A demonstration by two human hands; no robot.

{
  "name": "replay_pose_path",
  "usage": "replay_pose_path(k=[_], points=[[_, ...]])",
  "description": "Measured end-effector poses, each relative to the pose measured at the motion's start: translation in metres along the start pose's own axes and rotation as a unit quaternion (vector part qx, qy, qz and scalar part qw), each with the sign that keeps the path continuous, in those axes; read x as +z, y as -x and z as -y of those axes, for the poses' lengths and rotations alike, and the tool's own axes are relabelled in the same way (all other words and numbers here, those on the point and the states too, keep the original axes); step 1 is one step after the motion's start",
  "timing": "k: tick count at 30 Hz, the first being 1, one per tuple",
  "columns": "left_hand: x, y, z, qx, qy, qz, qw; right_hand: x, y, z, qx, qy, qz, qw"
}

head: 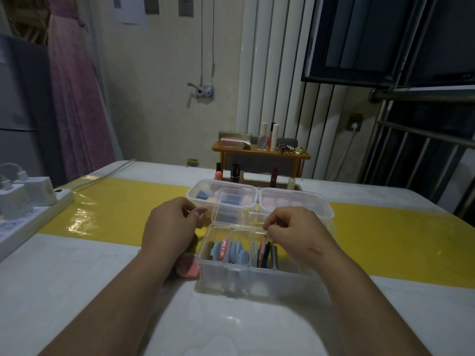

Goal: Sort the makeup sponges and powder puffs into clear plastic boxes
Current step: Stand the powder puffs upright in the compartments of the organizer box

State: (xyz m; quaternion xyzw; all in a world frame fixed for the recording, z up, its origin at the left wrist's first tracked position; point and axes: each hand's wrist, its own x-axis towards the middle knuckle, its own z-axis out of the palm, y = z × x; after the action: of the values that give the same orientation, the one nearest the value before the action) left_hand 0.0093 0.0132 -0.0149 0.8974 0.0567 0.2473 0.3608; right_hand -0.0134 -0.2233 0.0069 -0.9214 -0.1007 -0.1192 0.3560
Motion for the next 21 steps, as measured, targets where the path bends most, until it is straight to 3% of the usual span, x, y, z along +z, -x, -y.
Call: replay_pose_path(k=[9, 21], points=[[0.002, 0.004, -0.008, 0.081, 0.120, -0.082, 0.986, -0.001, 0.000, -0.002, -0.006, -0.025, -0.013, 1.000], [0.004, 0.014, -0.022, 0.093, 0.305, 0.052, 0.946, -0.002, 0.000, 0.001, -0.026, -0.067, -0.025, 0.997]])
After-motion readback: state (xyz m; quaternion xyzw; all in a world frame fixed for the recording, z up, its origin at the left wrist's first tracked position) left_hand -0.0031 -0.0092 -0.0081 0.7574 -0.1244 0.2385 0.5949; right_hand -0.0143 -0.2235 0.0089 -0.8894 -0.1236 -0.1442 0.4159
